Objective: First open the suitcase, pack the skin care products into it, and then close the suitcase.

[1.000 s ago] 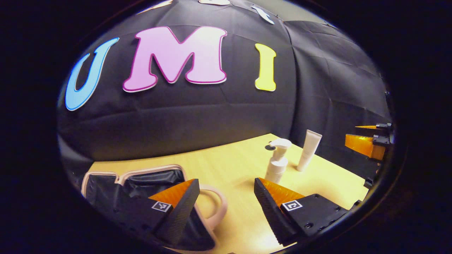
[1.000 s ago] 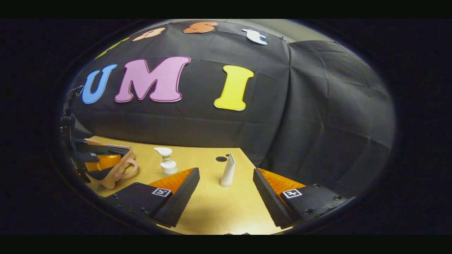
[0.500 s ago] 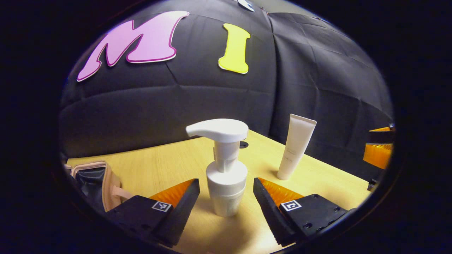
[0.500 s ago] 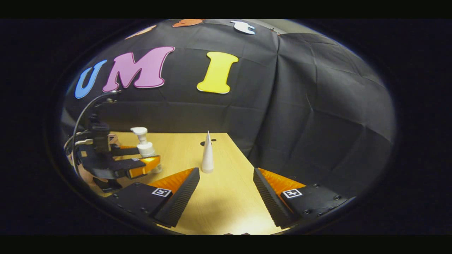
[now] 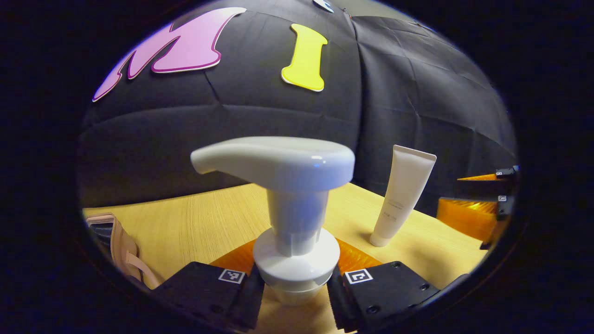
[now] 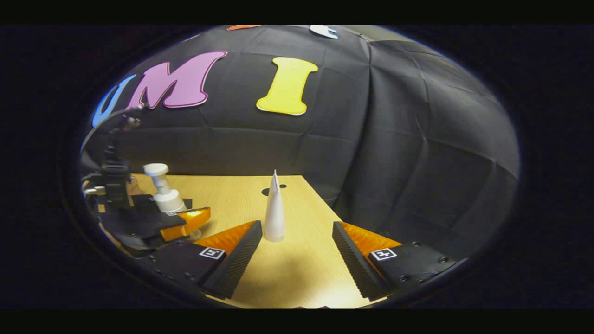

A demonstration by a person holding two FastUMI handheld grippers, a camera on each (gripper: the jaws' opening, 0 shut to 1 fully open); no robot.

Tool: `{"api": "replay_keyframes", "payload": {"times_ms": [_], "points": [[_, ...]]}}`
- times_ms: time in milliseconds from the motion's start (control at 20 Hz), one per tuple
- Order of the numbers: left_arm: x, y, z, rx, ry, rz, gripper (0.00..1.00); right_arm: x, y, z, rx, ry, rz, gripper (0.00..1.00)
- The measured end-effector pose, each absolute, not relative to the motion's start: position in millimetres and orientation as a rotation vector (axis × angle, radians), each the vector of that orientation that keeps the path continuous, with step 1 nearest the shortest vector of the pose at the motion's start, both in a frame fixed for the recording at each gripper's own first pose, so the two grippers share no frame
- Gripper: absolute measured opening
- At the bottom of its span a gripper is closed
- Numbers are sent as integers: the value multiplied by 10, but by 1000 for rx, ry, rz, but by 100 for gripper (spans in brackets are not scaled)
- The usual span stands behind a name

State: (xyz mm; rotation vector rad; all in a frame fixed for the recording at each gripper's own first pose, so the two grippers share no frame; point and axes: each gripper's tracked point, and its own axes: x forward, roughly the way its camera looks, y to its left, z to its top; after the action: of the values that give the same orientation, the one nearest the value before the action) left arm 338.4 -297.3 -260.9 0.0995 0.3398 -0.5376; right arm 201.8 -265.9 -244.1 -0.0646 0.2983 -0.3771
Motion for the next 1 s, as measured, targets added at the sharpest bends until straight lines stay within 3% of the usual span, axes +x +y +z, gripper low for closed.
{"api": "replay_keyframes", "payload": {"times_ms": [250, 600, 750, 1000], "points": [[3220, -2708, -2473, 104, 329, -519, 61, 2574, -2735, -2717, -72, 300, -356, 98], [2906, -2483, -2162, 89, 337, -524, 61, 2936, -2751, -3035, -37, 337, -373, 96], [2798, -2373, -2100, 88, 344, -504, 62, 2990, -2769, -3104, -7, 355, -377, 50], [2659, -2131, -2038, 49, 367, -443, 61, 2946, -2685, -3068, -25, 367, -350, 37]]}}
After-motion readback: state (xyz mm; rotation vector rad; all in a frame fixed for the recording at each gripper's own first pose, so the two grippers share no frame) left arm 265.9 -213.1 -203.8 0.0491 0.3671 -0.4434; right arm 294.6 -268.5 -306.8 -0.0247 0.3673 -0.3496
